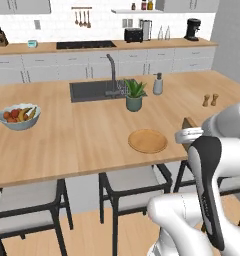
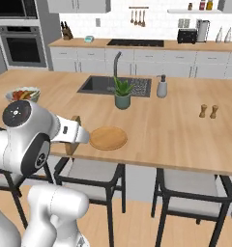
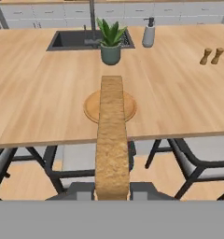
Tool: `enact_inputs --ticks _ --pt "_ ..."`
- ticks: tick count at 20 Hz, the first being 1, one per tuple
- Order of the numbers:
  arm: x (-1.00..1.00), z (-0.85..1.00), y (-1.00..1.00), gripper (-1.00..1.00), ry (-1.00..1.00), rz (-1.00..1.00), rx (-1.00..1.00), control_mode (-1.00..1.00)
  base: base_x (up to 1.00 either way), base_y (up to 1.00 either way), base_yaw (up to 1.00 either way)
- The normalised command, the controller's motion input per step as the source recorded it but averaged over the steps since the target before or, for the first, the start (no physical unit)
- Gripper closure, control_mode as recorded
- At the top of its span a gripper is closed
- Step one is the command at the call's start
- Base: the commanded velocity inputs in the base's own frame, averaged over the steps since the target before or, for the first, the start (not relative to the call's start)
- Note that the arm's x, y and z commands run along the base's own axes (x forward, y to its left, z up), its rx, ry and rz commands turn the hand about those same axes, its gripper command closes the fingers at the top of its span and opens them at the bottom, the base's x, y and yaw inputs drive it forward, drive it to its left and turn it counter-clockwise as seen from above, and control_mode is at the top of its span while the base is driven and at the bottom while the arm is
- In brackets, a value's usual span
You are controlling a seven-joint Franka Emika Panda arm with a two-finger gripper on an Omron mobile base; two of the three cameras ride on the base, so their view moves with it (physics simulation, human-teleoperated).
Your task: Start the toaster. Once the lever pops up, take the bread to the plate on the dining counter.
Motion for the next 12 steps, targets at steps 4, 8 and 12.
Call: enact_inputs --ticks 4,8,12 --pt "0.00 0.00 0.00 1.00 0.00 0.00 0.00 1.00 0.63 0.26 0.04" --pt "0.00 0.00 0.00 1.00 0.00 0.00 0.00 1.00 0.46 0.00 0.00" --pt "0.00 0.00 0.00 1.00 0.00 0.00 0.00 1.00 0.35 -0.04 0.00"
